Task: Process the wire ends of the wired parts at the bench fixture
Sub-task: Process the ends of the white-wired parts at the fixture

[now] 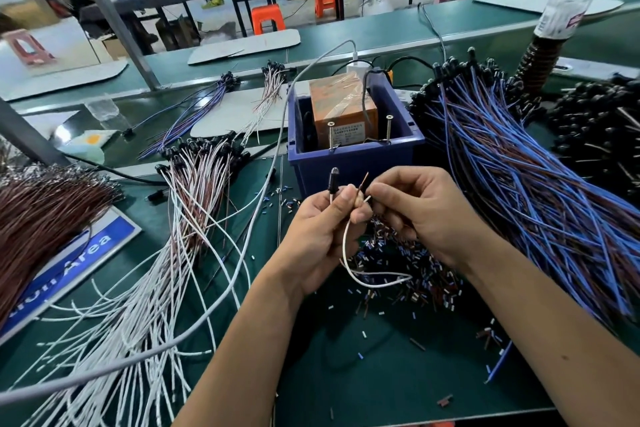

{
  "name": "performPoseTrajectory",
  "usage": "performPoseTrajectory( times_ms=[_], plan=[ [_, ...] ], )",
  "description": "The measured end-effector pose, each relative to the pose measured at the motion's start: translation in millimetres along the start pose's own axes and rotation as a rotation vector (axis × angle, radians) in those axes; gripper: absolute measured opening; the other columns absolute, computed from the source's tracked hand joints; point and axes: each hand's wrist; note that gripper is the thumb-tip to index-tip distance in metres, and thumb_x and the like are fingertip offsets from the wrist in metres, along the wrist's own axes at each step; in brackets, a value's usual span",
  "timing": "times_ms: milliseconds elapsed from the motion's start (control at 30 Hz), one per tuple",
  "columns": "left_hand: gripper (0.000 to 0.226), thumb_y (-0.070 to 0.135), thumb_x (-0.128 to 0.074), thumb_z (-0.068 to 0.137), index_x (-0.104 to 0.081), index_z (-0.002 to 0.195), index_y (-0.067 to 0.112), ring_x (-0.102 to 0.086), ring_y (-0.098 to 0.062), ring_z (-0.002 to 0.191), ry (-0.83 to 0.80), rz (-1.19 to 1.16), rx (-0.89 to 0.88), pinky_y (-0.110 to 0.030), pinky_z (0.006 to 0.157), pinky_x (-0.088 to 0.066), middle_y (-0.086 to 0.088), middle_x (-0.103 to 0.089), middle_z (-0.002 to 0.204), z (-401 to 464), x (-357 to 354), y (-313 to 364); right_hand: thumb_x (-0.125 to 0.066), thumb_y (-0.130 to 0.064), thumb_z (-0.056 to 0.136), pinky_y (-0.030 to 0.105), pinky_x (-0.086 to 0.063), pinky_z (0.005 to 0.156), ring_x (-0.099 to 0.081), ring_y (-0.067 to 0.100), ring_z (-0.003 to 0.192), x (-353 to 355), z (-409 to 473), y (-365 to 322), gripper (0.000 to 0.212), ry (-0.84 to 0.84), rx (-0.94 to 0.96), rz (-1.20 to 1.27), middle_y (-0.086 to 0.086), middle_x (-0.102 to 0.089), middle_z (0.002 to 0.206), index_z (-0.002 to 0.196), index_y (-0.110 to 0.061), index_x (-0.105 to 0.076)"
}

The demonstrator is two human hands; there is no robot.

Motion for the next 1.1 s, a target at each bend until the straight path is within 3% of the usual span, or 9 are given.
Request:
performPoseTrajectory(
  times_ms=[200, 333, 500, 600, 700, 867, 933, 1000, 1100],
  plan=[
    [0.025, 0.033, -0.056, 0.1, -0.06, 0.081, 0.018, -0.025, -0.004, 0.049, 0.151, 0.058, -0.113, -0.016, 0.039, -0.021, 0.004, -0.051, 0.069, 1.4, -1.2, 0.4, -0.071, -0.022, 0.095, 0.018, -0.032, 0.033, -0.047, 0.008, 0.039, 4.4, 3.1, -4.1, 0.015, 0.207, 0.02, 0.158, 0.002, -0.066, 0.066, 0.094, -0.007, -0.068],
    [0.028, 0.038, -0.065, 0.097, -0.066, 0.078, 0.018, -0.036, -0.025, 0.051, 0.269, 0.198, -0.253, -0.039, 0.051, -0.022, -0.011, -0.053, 0.069, 3.6, -1.4, -3.5, -0.073, -0.044, 0.085, 0.022, -0.04, 0.035, -0.055, 0.014, 0.045, -3.8, -2.2, -2.9, 0.049, -0.093, -0.146, -0.032, 0.014, -0.076, 0.084, 0.114, -0.007, -0.061],
    [0.029, 0.033, -0.061, 0.102, -0.065, 0.08, 0.015, -0.058, -0.022, 0.055, 0.3, 0.251, -0.352, -0.033, 0.051, -0.053, -0.009, -0.062, 0.076, 2.4, -0.7, -4.0, -0.078, -0.025, 0.092, 0.016, -0.035, 0.037, -0.054, 0.011, 0.04, -7.7, -5.1, -1.2, 0.015, -0.23, -0.167, -0.044, 0.015, -0.076, 0.08, 0.099, -0.016, -0.068],
    [0.026, 0.035, -0.061, 0.101, -0.067, 0.078, 0.023, -0.058, -0.017, 0.061, 0.33, 0.324, -0.38, -0.037, 0.059, -0.051, -0.003, -0.064, 0.075, 3.0, -1.8, -4.0, -0.08, -0.025, 0.087, 0.016, -0.036, 0.039, -0.052, 0.012, 0.04, -10.2, -7.4, -3.2, 0.022, -0.267, -0.201, 0.002, 0.023, -0.077, 0.089, 0.103, -0.016, -0.066],
    [0.029, 0.039, -0.062, 0.101, -0.07, 0.083, 0.017, -0.06, -0.016, 0.058, 0.365, 0.388, -0.386, -0.031, 0.049, -0.047, -0.004, -0.067, 0.074, 2.7, -2.3, -6.0, -0.082, -0.019, 0.088, 0.019, -0.039, 0.041, -0.051, 0.013, 0.042, -16.9, -8.7, -4.8, 0.026, -0.285, -0.171, -0.015, 0.029, -0.074, 0.092, 0.11, -0.015, -0.069],
    [0.021, 0.035, -0.062, 0.101, -0.074, 0.09, 0.021, -0.076, -0.025, 0.079, 0.347, 0.314, -0.37, -0.025, 0.05, -0.053, -0.011, -0.076, 0.115, 2.3, -0.2, -1.4, -0.073, -0.004, 0.093, 0.018, -0.039, 0.04, -0.047, 0.011, 0.041, -14.7, -8.4, -6.9, 0.024, -0.19, -0.119, 0.01, 0.021, -0.075, 0.086, 0.117, -0.009, -0.072],
    [0.023, 0.029, -0.059, 0.101, -0.07, 0.082, 0.027, -0.06, -0.011, 0.055, 0.374, 0.333, -0.411, -0.021, 0.045, -0.041, -0.01, -0.074, 0.122, 3.2, 1.8, 1.8, -0.07, -0.003, 0.095, 0.017, -0.033, 0.039, -0.047, 0.012, 0.04, -10.1, -7.3, -7.3, 0.018, -0.078, -0.062, 0.001, 0.019, -0.075, 0.082, 0.112, -0.009, -0.074],
    [0.022, 0.026, -0.057, 0.103, -0.068, 0.084, 0.025, -0.045, -0.003, 0.046, 0.458, 0.437, -0.489, -0.02, 0.045, -0.035, -0.007, -0.078, 0.106, 3.0, 2.8, 1.5, -0.065, 0.0, 0.098, 0.017, -0.03, 0.038, -0.046, 0.013, 0.039, -6.3, -6.1, -7.7, 0.014, 0.043, 0.036, -0.018, 0.017, -0.073, 0.077, 0.106, -0.007, -0.075],
    [0.017, 0.021, -0.057, 0.106, -0.063, 0.091, 0.016, -0.056, -0.005, 0.051, 0.69, 0.644, -0.633, -0.017, 0.057, -0.042, 0.0, -0.069, 0.066, 2.3, 0.2, -2.8, -0.058, 0.001, 0.102, 0.016, -0.033, 0.036, -0.045, 0.012, 0.037, -5.6, -5.1, -5.6, 0.017, 0.124, 0.083, -0.003, 0.015, -0.07, 0.071, 0.102, -0.004, -0.075]
  ],
)
Point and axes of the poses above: each hand's wrist, its own z-axis towards the middle knuckle, its own x-axis out of the back of the hand, y = z × x
